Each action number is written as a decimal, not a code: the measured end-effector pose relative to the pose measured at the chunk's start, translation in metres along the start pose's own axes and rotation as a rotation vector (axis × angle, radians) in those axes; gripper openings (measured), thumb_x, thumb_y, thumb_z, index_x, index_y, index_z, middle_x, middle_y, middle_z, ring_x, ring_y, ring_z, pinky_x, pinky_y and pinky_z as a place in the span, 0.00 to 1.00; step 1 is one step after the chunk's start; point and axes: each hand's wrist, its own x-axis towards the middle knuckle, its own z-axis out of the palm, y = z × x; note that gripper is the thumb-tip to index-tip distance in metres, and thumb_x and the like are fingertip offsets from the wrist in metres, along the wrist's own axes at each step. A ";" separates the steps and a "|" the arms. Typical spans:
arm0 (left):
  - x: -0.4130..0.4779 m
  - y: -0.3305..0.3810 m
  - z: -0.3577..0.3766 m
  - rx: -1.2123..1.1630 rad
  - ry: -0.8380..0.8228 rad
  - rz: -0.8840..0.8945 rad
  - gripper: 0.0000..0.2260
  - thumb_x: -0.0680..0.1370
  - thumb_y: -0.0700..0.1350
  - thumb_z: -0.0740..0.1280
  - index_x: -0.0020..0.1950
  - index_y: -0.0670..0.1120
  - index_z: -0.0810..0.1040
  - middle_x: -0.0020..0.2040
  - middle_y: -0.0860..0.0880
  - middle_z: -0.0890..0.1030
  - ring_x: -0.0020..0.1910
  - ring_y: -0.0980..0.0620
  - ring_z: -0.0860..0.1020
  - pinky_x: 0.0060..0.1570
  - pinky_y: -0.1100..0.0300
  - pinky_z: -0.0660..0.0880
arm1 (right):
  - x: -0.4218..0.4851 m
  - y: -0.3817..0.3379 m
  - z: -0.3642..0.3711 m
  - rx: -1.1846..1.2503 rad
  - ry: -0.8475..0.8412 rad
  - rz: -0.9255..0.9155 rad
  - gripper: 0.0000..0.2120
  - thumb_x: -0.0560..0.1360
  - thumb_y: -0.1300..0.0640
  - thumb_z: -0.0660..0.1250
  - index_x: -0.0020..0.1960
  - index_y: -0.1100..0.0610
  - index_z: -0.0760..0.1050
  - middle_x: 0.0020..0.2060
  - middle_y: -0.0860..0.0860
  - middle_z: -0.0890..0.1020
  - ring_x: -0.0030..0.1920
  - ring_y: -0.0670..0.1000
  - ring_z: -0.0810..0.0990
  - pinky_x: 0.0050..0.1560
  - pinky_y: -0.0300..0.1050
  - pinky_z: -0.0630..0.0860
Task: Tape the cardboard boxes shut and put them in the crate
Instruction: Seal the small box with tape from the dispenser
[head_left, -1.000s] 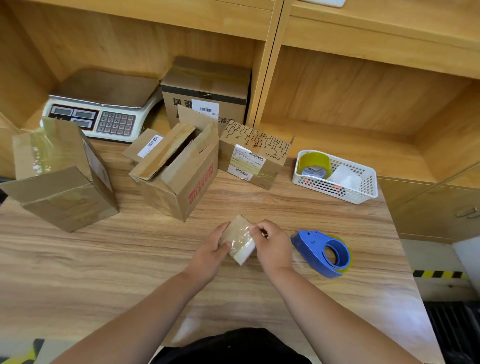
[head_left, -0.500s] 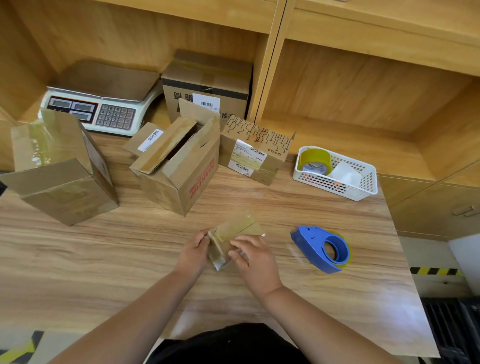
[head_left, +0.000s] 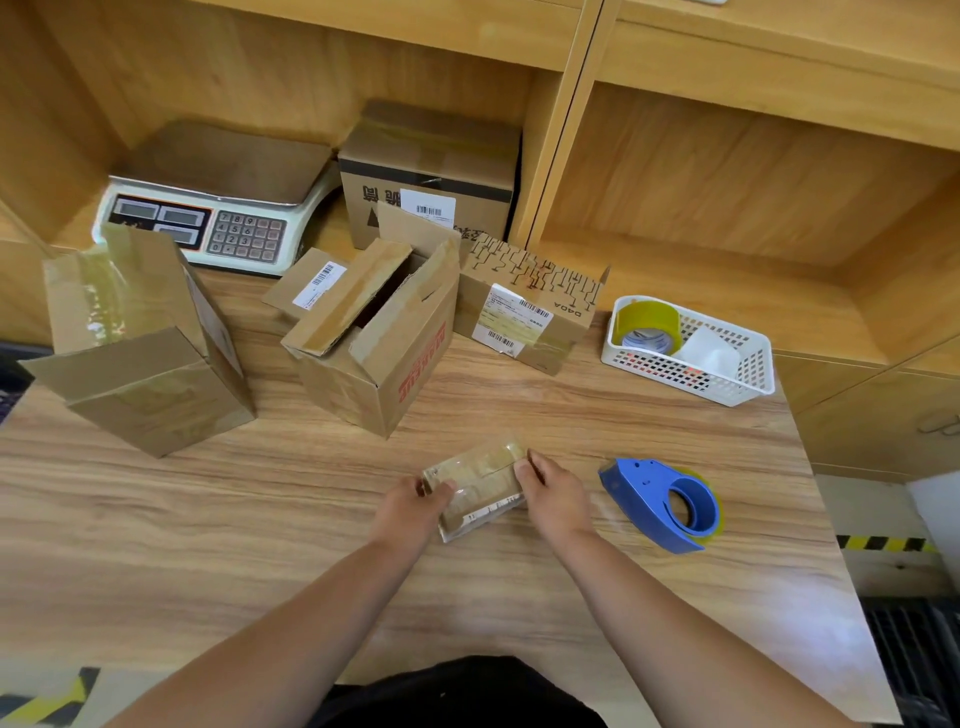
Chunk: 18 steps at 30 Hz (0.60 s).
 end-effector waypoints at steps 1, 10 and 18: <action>0.002 0.000 -0.002 0.013 -0.011 0.001 0.13 0.76 0.54 0.66 0.45 0.44 0.78 0.39 0.49 0.80 0.41 0.49 0.78 0.37 0.59 0.69 | 0.000 -0.001 0.003 0.049 0.010 0.024 0.11 0.80 0.52 0.58 0.45 0.51 0.78 0.41 0.47 0.80 0.47 0.51 0.77 0.47 0.42 0.70; 0.000 0.003 -0.003 0.067 -0.045 0.030 0.12 0.80 0.51 0.62 0.47 0.42 0.75 0.43 0.45 0.79 0.46 0.43 0.77 0.40 0.57 0.65 | 0.005 -0.002 0.021 0.237 0.139 0.129 0.14 0.79 0.59 0.61 0.35 0.61 0.73 0.29 0.50 0.71 0.35 0.48 0.68 0.38 0.44 0.64; 0.001 -0.002 -0.015 -0.059 -0.143 0.055 0.16 0.76 0.58 0.64 0.56 0.48 0.76 0.46 0.51 0.80 0.50 0.47 0.78 0.48 0.55 0.71 | -0.009 -0.011 0.023 0.273 0.115 0.187 0.12 0.82 0.56 0.56 0.62 0.56 0.73 0.50 0.50 0.77 0.52 0.49 0.73 0.47 0.35 0.64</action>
